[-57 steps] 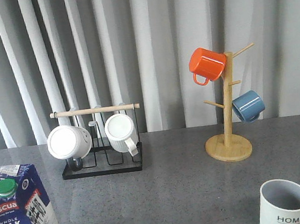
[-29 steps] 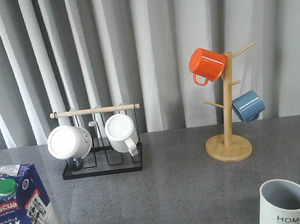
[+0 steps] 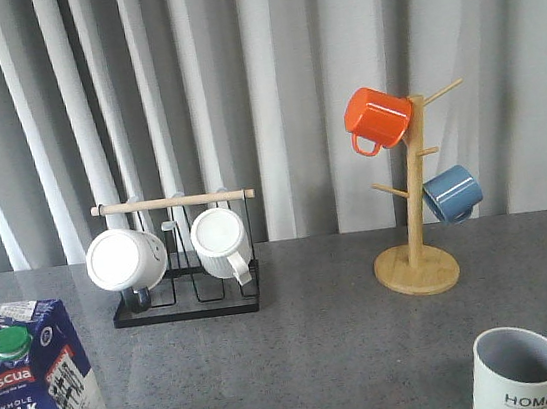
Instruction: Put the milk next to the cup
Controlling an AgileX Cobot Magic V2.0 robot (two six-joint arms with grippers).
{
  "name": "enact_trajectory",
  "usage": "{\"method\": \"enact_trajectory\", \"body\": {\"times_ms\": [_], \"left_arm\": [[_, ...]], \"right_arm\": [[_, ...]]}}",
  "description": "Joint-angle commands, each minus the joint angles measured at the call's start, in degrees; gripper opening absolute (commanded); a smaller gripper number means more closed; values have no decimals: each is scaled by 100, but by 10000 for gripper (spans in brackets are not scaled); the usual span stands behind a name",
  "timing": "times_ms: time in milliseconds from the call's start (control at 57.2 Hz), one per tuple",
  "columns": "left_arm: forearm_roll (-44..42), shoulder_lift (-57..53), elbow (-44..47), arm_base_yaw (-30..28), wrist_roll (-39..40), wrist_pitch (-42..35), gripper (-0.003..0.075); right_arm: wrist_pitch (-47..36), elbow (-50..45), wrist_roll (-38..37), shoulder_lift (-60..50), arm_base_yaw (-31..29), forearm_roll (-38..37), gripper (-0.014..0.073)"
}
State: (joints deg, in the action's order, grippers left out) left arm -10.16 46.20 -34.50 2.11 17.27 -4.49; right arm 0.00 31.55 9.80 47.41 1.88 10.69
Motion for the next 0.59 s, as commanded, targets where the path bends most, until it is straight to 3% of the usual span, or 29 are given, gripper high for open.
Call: {"method": "enact_trajectory", "body": {"times_ms": [0, 70, 350, 455, 577], "left_arm": [[48, -9, -202, 28, 54, -231, 39], [48, -9, -202, 28, 41, -172, 97], [42, -9, -202, 28, 35, -260, 466], [42, -9, -202, 28, 35, -112, 515], [42, -9, -202, 28, 35, -44, 514]], "right_arm": [[-443, 214, 75, -61, -15, -7, 46], [-401, 214, 95, -85, -15, -24, 102], [-371, 214, 187, -105, -15, -30, 393], [-371, 214, 187, -105, -15, -30, 428], [-371, 214, 181, -105, -15, -30, 426]]}}
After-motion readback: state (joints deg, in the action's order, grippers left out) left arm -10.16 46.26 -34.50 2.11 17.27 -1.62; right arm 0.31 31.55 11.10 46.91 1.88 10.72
